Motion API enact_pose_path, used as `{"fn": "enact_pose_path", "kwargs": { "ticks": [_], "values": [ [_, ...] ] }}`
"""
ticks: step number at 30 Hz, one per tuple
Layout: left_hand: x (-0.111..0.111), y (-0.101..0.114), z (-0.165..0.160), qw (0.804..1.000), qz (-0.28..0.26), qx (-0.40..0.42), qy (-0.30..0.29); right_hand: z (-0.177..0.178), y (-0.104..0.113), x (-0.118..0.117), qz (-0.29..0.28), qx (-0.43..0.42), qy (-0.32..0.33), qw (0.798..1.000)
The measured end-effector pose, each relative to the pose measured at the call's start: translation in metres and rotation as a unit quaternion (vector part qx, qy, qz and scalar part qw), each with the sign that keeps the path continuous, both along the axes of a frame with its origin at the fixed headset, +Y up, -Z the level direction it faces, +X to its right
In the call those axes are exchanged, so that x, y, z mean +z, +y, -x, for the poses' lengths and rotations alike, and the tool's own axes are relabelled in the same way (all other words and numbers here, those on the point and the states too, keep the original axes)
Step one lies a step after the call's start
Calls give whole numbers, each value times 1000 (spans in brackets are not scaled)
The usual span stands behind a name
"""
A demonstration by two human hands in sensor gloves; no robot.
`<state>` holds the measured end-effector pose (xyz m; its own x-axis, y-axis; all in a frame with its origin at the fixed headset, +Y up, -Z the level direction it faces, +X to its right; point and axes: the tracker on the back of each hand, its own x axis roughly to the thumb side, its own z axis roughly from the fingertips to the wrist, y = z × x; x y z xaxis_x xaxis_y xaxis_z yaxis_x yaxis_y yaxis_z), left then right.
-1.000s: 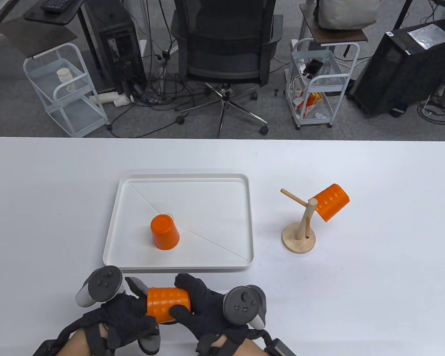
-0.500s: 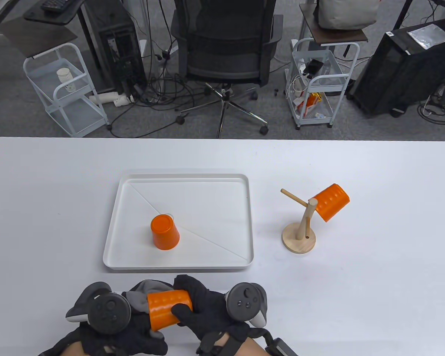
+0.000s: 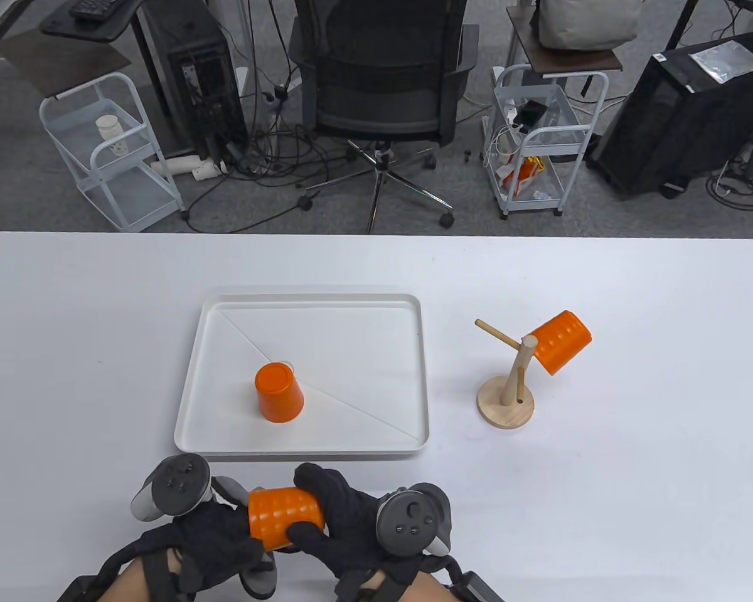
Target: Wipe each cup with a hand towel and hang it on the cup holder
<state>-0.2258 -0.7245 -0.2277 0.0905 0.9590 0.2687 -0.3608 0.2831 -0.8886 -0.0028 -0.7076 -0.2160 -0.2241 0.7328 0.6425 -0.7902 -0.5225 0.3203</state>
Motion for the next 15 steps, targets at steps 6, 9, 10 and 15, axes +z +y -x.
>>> {"fn": "enact_pose_path", "kwargs": {
  "ticks": [6, 9, 10, 15],
  "values": [
    [-5, -10, 1, 996, 66, 43, -32, 2, 3, 3, -38, 19, -2, 999],
    [-4, -7, 1, 999, 44, 17, -15, 1, 2, 2, -27, 19, -5, 999],
    [-3, -6, 0, 999, 35, 10, -12, 1, 2, 2, -23, 18, -6, 1000],
    [3, 8, -2, 996, -69, -57, 12, -2, -1, -3, 21, -8, -9, 1000]
  ]
}}
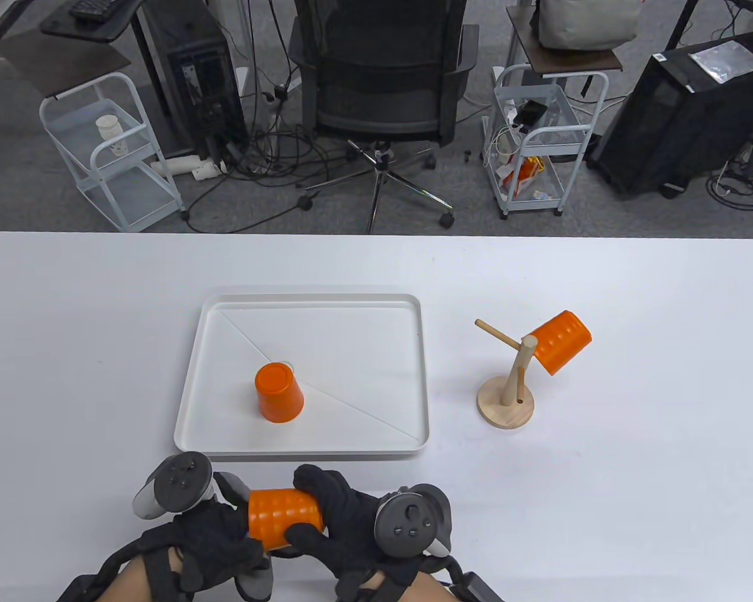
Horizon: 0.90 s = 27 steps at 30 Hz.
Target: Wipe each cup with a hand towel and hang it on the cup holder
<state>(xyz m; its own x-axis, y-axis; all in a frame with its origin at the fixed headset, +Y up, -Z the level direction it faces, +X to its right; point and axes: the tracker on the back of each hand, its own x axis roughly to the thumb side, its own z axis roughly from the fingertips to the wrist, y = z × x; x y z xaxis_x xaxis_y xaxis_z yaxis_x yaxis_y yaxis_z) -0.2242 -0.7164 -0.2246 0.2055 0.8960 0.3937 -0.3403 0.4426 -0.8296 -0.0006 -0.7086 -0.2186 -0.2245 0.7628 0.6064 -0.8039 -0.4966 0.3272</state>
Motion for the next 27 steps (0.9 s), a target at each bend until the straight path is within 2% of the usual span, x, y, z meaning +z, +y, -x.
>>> {"fn": "enact_pose_path", "kwargs": {
  "ticks": [4, 8, 10, 16, 20, 23, 27],
  "values": [
    [11, 17, -2, 986, -134, -91, 27, -1, -4, -4, 43, -20, 13, 999],
    [19, 25, -5, 971, -197, -128, 41, -2, -5, -5, 64, -33, 16, 997],
    [20, 26, -6, 969, -205, -132, 44, -2, -6, -5, 70, -40, 20, 997],
    [13, 17, -4, 988, -129, -80, 31, -1, -4, -2, 29, -30, 18, 999],
    [4, 7, -1, 1000, -30, -8, 8, 1, 1, 3, -26, -16, 19, 999],
    [0, 1, 1, 999, 24, 34, -11, 1, 3, 4, -54, -13, 20, 998],
    [-2, -2, 1, 994, 69, 78, -26, -1, 6, 5, -78, -15, 23, 997]
  ]
}}
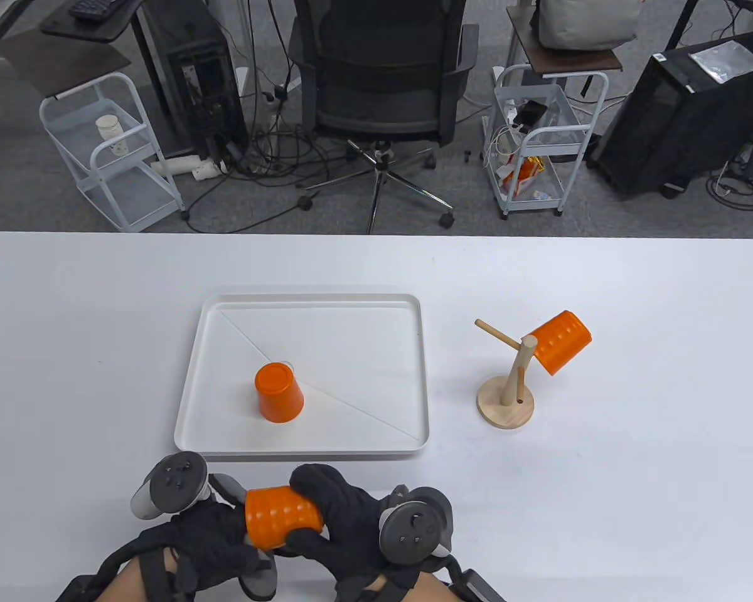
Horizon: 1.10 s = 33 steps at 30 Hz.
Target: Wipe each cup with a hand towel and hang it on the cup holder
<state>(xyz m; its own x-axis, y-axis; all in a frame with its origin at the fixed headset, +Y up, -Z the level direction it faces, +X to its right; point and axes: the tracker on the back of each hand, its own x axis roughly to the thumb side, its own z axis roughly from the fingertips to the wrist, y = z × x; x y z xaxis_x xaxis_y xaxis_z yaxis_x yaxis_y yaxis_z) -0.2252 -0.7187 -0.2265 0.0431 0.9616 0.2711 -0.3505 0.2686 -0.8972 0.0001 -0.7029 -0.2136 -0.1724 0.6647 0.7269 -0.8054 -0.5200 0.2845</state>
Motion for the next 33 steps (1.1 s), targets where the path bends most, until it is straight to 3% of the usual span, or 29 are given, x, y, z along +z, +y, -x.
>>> {"fn": "enact_pose_path", "kwargs": {
  "ticks": [6, 9, 16, 26, 33],
  "values": [
    [-2, 1, 4, 999, 24, 38, 10, -3, 5, -2, -46, 0, -3, 999],
    [-3, 4, 8, 998, 28, 55, 18, -7, 7, -4, -41, -14, -13, 999],
    [-5, 13, 20, 995, 3, 69, 67, -20, 10, -11, -23, -47, -48, 997],
    [-5, 29, 38, 984, -75, 33, 159, -26, 13, -12, 2, -78, -66, 995],
    [-4, 22, 30, 985, -69, 3, 156, -18, 12, -7, 2, -62, -50, 997]
  ]
}}
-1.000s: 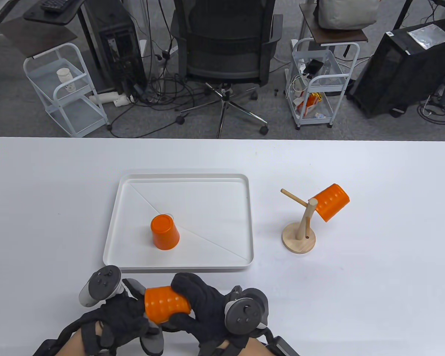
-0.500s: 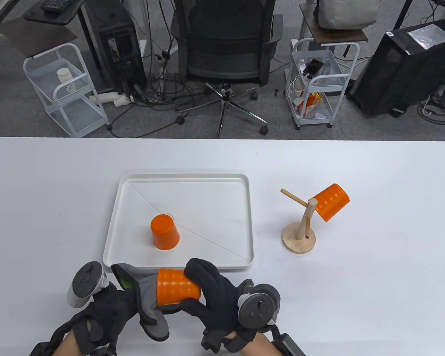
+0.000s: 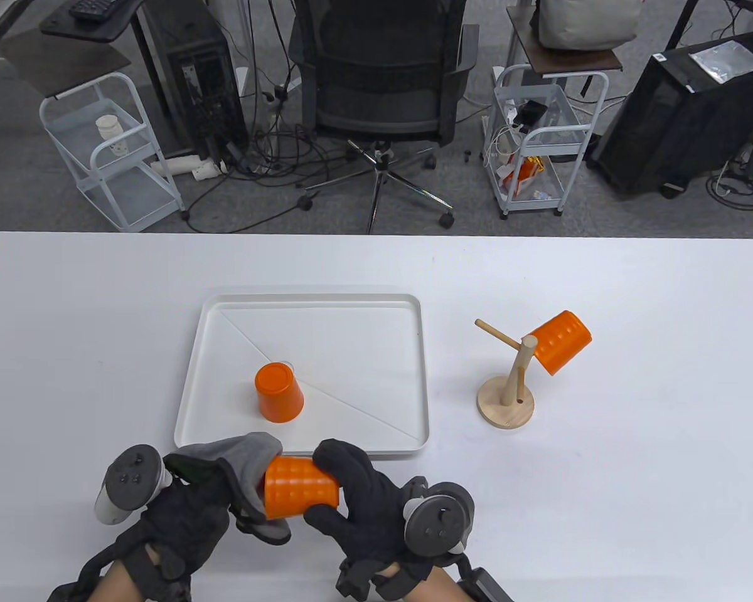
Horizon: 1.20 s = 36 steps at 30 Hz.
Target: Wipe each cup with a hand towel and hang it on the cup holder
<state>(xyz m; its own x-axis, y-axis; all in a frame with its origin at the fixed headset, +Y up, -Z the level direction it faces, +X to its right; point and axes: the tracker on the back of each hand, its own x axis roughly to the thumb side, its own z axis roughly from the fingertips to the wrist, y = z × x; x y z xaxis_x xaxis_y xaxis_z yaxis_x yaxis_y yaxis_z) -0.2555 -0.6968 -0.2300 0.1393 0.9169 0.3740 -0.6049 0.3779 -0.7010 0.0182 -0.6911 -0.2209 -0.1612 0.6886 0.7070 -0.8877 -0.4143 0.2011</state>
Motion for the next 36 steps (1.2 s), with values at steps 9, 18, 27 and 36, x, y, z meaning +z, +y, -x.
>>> {"fn": "enact_pose_path", "kwargs": {
  "ticks": [9, 18, 27, 36],
  "values": [
    [1, -8, -11, 999, 24, -23, 5, 10, -3, 4, -8, 36, -11, 999],
    [9, -4, -21, 993, -46, -107, 25, 11, -11, -1, 96, 12, -11, 995],
    [18, 2, -28, 970, -140, -196, 27, 8, -27, -11, 258, -11, 6, 966],
    [22, 3, -32, 960, -170, -221, 27, 6, -36, -14, 318, -12, 18, 948]
  ]
}}
